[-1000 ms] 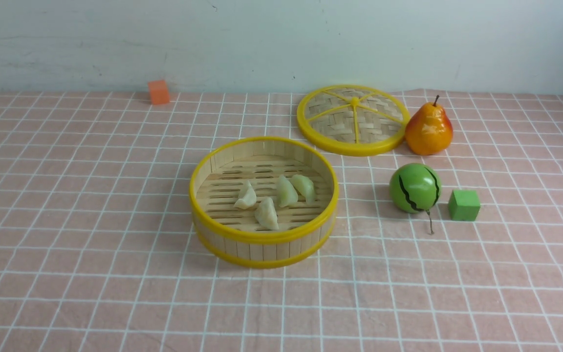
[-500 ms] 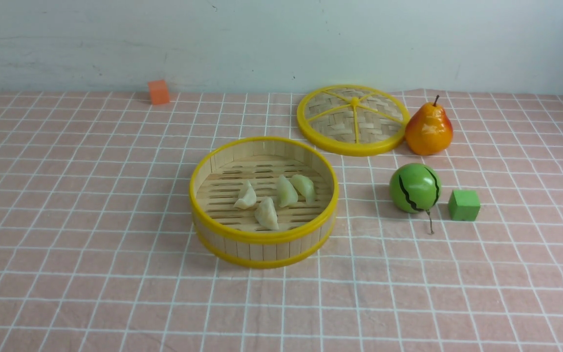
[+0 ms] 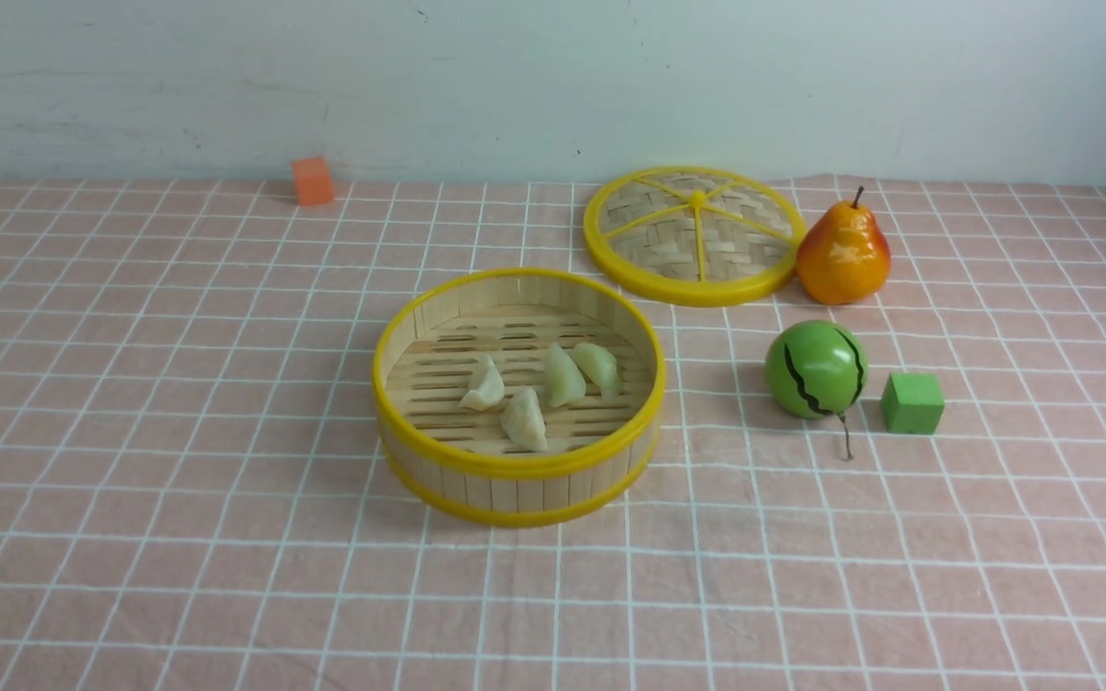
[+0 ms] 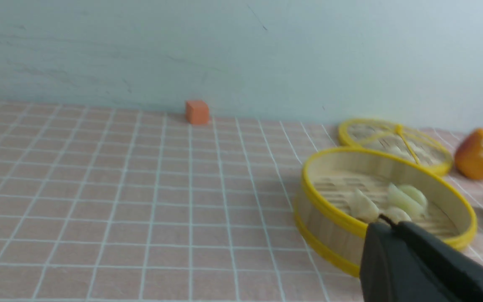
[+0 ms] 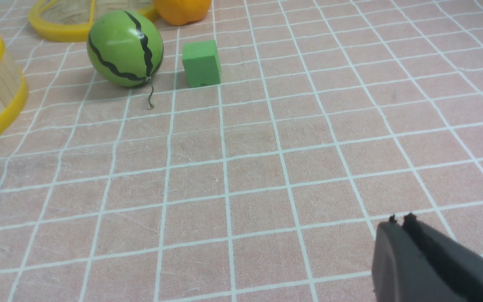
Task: Put the dumplings into the steamer on the table with the pink tablecloth.
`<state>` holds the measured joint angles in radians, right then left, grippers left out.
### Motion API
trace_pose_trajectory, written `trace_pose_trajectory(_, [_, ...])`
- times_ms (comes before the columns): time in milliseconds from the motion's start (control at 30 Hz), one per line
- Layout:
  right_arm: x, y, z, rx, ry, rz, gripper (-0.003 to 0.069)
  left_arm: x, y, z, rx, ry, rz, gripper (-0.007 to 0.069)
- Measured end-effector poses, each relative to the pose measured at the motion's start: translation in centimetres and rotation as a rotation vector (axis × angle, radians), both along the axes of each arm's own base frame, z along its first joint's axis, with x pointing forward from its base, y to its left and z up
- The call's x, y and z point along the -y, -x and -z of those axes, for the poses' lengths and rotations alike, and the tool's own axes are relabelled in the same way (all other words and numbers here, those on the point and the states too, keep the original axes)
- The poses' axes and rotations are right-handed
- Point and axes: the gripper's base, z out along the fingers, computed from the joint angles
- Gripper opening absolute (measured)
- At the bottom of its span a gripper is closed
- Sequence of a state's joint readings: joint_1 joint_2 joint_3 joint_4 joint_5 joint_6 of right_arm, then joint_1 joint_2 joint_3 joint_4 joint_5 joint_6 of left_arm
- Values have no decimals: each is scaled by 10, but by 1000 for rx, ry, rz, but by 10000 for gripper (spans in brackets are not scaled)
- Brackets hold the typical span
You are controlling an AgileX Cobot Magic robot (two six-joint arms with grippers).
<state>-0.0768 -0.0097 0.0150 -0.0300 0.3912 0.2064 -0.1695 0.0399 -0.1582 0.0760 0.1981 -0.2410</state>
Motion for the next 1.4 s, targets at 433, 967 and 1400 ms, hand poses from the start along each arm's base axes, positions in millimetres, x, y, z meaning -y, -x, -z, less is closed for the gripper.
trace_pose_trajectory(433, [0, 0, 0, 0, 0, 0, 24, -8, -5, 63, -173, 28, -161, -14])
trace_pose_trajectory(967, [0, 0, 0, 0, 0, 0, 42, -9, -2, 76, -311, -66, -178, -14])
trace_pose_trajectory(1400, [0, 0, 0, 0, 0, 0, 60, -9, -2, 77, -318, -62, -175, -14])
